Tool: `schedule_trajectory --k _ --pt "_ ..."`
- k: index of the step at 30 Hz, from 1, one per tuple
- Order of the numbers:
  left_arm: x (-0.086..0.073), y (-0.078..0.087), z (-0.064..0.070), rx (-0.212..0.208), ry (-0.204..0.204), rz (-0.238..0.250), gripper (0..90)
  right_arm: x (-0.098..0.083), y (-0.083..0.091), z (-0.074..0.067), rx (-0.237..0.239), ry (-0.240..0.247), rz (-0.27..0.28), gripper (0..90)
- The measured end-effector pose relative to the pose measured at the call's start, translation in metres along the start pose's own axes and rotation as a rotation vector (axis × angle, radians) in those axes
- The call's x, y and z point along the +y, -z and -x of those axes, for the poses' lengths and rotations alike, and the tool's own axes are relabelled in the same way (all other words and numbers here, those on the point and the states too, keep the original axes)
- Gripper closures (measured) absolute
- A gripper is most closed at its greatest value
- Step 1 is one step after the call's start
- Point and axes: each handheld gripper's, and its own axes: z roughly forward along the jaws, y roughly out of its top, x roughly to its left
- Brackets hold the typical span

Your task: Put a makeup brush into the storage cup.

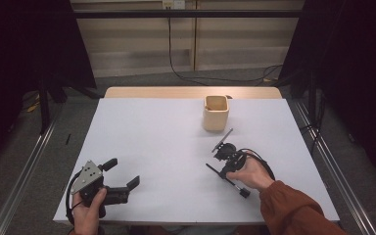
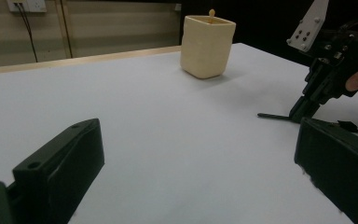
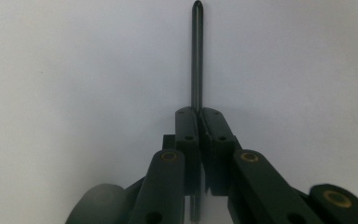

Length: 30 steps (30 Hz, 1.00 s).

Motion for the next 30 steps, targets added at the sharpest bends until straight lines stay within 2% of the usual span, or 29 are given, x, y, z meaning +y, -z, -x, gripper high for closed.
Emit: schedule_trajectory --k 8,12,17,30 --pt "0.0 0.0 0.0 -0.001 -0.002 0.001 1.4 -0.002 0.006 -0.004 0.041 0.027 0.037 85.9" --pt "0.0 0.001 0.0 -0.001 -0.001 0.005 1.5 -0.004 0.017 -0.004 0.053 0.033 0.056 85.9" --pt "0.0 0.001 0.0 0.003 0.001 0.003 1.5 -0.008 0.034 0.005 0.089 0.01 0.139 85.9" --pt "0.0 0.001 0.0 0.003 -0.003 0.002 1.5 -0.023 0.052 0.014 0.17 -0.014 0.352 85.9"
